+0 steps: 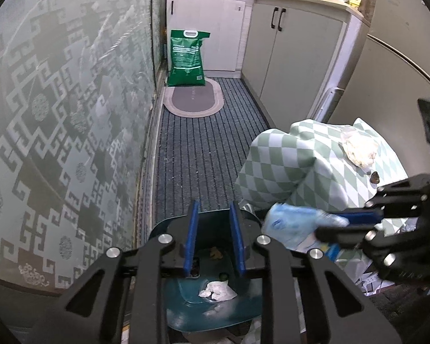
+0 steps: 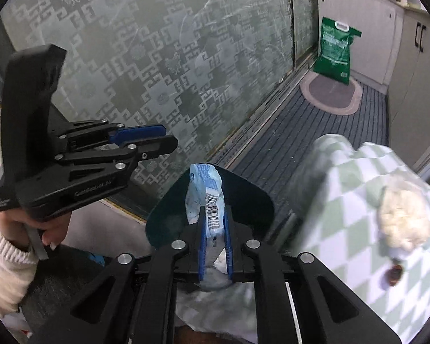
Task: Collect trash
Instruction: 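Open the right gripper to drop the wipes pack into the bin, then grasp a brown walnut shell with the left gripper while the right gripper grasps another walnut shell, then carry the walnut shells over the bin and open both grippers, then grasp the crumpled clear plastic bag with the right gripper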
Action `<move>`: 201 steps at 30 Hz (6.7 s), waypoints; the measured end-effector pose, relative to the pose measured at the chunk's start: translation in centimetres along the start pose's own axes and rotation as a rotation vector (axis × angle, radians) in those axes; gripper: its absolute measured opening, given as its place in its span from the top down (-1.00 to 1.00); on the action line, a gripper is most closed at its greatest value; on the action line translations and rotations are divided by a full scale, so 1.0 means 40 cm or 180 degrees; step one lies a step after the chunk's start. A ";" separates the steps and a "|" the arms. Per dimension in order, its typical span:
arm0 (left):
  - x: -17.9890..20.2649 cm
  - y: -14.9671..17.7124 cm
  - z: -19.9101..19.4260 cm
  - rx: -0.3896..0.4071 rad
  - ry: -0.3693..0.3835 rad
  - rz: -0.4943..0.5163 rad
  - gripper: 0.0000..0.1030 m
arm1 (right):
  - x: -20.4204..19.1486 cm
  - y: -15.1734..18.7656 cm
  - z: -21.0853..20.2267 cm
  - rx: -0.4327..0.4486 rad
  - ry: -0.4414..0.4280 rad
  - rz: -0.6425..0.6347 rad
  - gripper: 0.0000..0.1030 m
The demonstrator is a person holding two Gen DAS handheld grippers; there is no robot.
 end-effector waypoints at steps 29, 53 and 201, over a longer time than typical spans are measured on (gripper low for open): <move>0.396 0.016 0.004 0.0092 0.0971 0.0979 0.15 | 0.324 0.065 -0.300 0.0809 0.0325 0.0882 0.07; 0.540 0.079 0.112 -0.0275 0.0804 0.1438 0.57 | 0.409 0.174 -0.323 0.0560 0.0707 0.0860 0.07; 0.484 -0.022 0.013 0.0175 0.0951 0.0755 -0.60 | 0.470 0.058 -0.140 0.0412 0.0536 0.1144 0.77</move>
Point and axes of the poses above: each gripper's, at about its wrist camera, not at the fingertips, and z roughly the way its jaws point, x to its right, y to its underside, the point moved 6 cm from there along z, roughly the way its jaws point
